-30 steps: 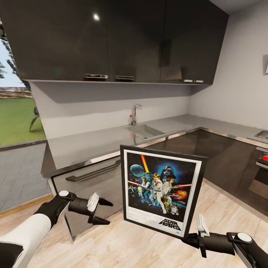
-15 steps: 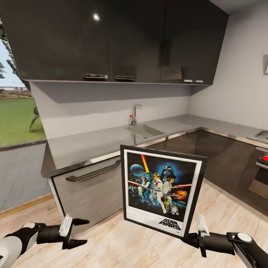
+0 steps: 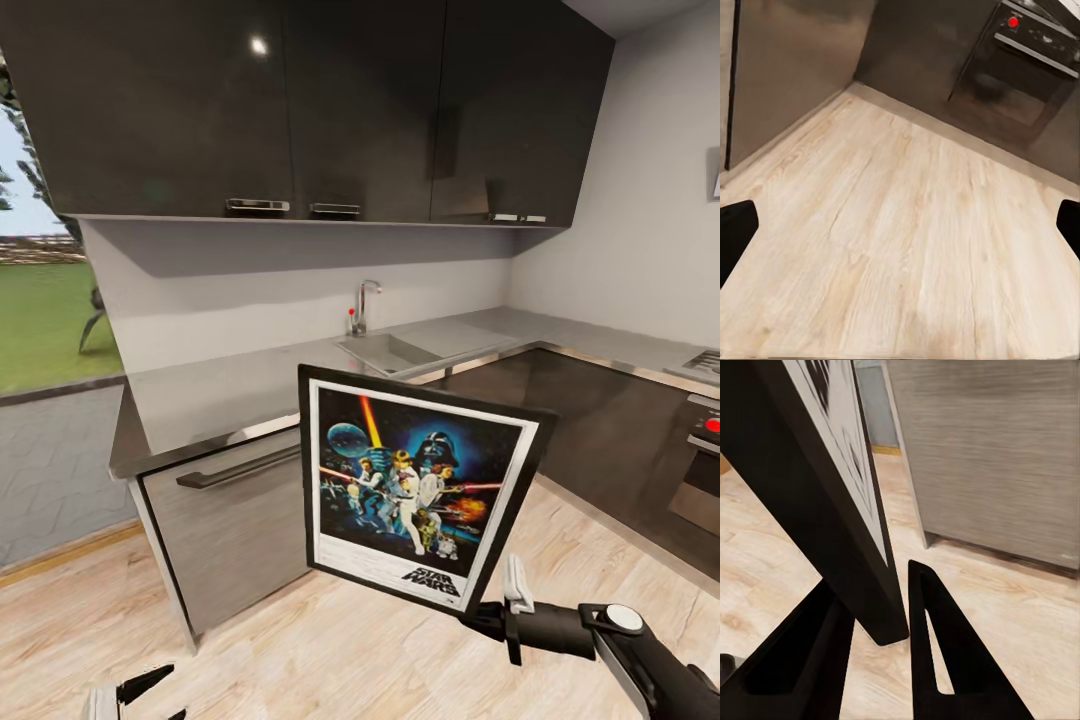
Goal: Pick up the poster from the kitchen countertop and hang it on one of the wall nails in the kitchen.
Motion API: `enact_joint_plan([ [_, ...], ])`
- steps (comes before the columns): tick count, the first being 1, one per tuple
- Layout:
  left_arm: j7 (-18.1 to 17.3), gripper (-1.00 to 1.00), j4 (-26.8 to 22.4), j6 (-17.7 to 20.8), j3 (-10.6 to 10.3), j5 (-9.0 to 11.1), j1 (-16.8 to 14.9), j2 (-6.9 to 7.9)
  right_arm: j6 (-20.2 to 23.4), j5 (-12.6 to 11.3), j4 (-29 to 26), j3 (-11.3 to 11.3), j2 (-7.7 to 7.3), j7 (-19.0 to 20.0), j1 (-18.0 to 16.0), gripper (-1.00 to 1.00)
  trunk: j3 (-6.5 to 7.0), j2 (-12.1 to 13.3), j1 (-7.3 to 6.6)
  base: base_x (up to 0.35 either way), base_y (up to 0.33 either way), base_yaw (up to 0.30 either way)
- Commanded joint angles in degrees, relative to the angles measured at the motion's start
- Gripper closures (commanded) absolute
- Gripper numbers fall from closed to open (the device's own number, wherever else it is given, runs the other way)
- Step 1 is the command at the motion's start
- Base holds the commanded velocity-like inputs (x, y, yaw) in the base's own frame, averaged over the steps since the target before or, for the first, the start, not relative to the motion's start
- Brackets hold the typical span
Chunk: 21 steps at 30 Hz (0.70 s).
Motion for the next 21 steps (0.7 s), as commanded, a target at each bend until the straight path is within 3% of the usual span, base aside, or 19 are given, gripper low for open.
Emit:
enact_joint_plan([
  [1,0.1,-1.00,0.0,-0.4,-0.4,0.9,0.2,0.03,-0.3,-0.4,0.0,0.3,-0.02,-0.1,-0.1,1.00,-0.06,0.0,0.00,0.000,0.000,0.000],
  [6,3.6,-1.00,0.0,-0.5,-0.4,2.0,0.9,0.08,-0.3,-0.7,-0.3,0.3,0.17,-0.3,-0.1,1.00,-0.06,0.0,0.00,-0.001,0.000,0.000],
  [12,5.3,-1.00,-0.1,-0.5,-0.5,2.3,1.1,0.02,-0.3,-0.7,-0.4,0.3,0.24,-0.4,-0.1,1.00,-0.06,0.0,0.00,-0.054,0.000,0.021],
  [21,5.6,-1.00,-0.1,-0.5,-0.5,2.3,1.1,0.00,-0.2,-0.5,-0.5,0.3,0.46,-2.6,-0.1,1.00,-0.06,0.0,0.00,-0.023,0.000,0.216],
])
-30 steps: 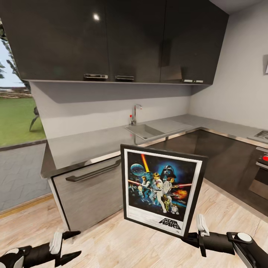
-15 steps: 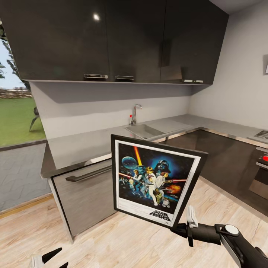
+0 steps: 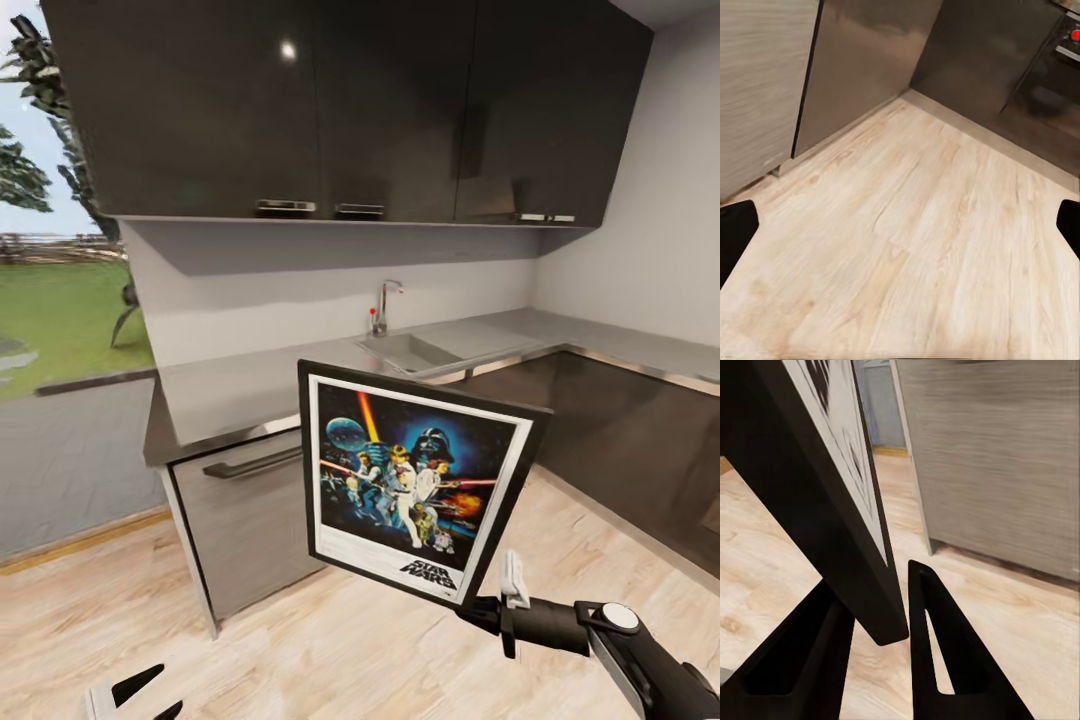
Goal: Pick up the poster from the kitchen countertop and hang it on one of the wall nails in the kitchen.
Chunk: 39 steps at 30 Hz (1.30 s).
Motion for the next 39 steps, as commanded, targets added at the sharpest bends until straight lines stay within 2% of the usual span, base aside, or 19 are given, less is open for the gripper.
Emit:
enact_joint_plan([
  [1,-0.1,-1.00,0.0,-0.3,-0.5,0.5,-0.1,0.00,-0.3,-0.3,0.0,0.3,0.05,-0.2,0.0,1.00,-0.06,0.0,-0.01,-0.170,0.000,0.273],
  [6,-0.1,-1.00,0.0,-0.3,-0.5,0.5,-0.1,-0.06,-0.1,-0.2,0.0,0.3,0.51,-0.5,0.0,1.00,-0.11,0.0,-0.01,-0.288,0.000,0.278],
  [12,-0.1,-1.00,0.0,-0.3,-0.5,0.5,-0.1,-0.07,4.1,-0.1,-1.7,0.3,0.62,-0.6,0.0,1.00,-0.25,0.0,-0.01,-0.309,0.000,0.266],
  [22,-0.1,-1.00,0.0,-0.3,-0.5,0.5,-0.1,-0.02,7.2,-0.1,-4.6,0.4,0.56,-0.3,0.0,1.00,-0.29,0.0,-0.01,-0.052,0.000,0.048],
  [26,-0.1,-1.00,0.1,-0.3,-0.4,0.5,-0.1,0.21,11.6,0.8,-7.9,0.5,0.55,-0.2,0.0,1.00,-0.30,0.0,-0.01,-0.004,0.000,0.004],
  [28,-0.1,-1.00,0.1,-0.3,-0.5,0.5,-0.1,0.78,15.4,2.9,-10.8,0.5,0.55,-0.2,0.0,1.00,-0.30,0.0,-0.01,-0.001,0.000,0.001],
  [30,-0.1,-1.00,0.1,-0.3,-0.5,0.5,-0.1,1.00,17.7,4.0,-13.5,0.4,0.55,-0.2,0.0,1.00,-0.30,0.0,-0.01,0.000,0.000,0.000],
  [39,0.0,-1.00,0.1,-0.2,-0.4,0.5,-0.1,1.35,24.7,5.0,-20.8,0.5,0.55,-0.2,0.0,1.00,-0.30,0.0,-0.01,0.000,0.000,0.000],
])
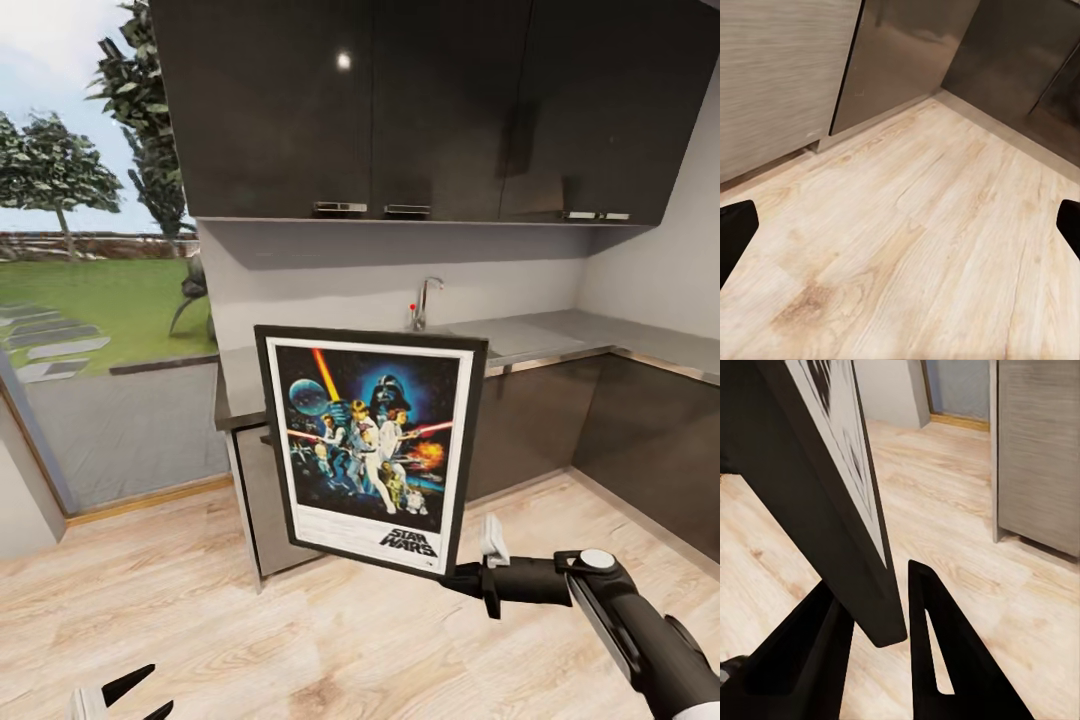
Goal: Pick up the poster from the kitchen countertop and hang it on one of the wall nails in the kitchen.
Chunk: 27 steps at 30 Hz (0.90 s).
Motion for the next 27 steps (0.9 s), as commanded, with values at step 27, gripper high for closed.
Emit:
enact_joint_plan([
  [27,-0.1,-1.00,0.0,-0.3,-0.5,0.5,0.0,0.25,8.1,-0.8,-6.6,2.5,1.58,-0.1,0.1,1.00,-0.06,0.0,0.00,-0.047,0.000,0.000],
])
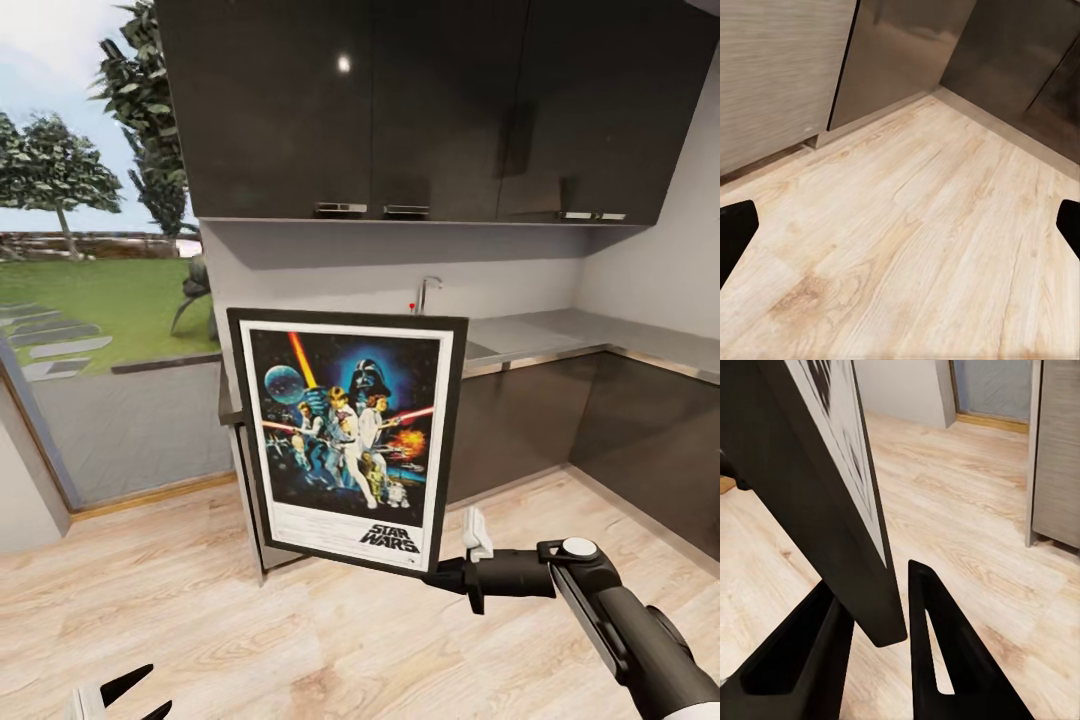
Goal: Pick up the poster from the kitchen countertop and hang it on one of the wall nails in the kitchen.
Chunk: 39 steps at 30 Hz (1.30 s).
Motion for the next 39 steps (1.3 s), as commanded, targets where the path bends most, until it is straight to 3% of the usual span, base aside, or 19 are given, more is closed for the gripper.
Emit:
enact_joint_plan([
  [1,-0.1,-1.00,0.0,-0.3,-0.5,0.5,0.0,0.01,0.6,-0.4,-0.1,0.1,0.00,0.1,0.0,1.00,-0.06,0.0,0.00,-0.004,0.000,0.000],
  [11,-0.1,-1.00,0.0,-0.3,-0.5,0.5,0.0,0.01,0.6,-0.4,-0.3,0.1,0.08,0.2,0.0,1.00,-0.06,0.0,0.00,-0.001,0.000,0.040],
  [39,-0.1,-1.00,0.0,-0.3,-0.5,0.5,0.0,0.01,0.6,-0.4,-0.5,0.2,0.08,0.2,0.0,1.00,-0.06,0.0,0.00,0.000,0.000,0.274],
])
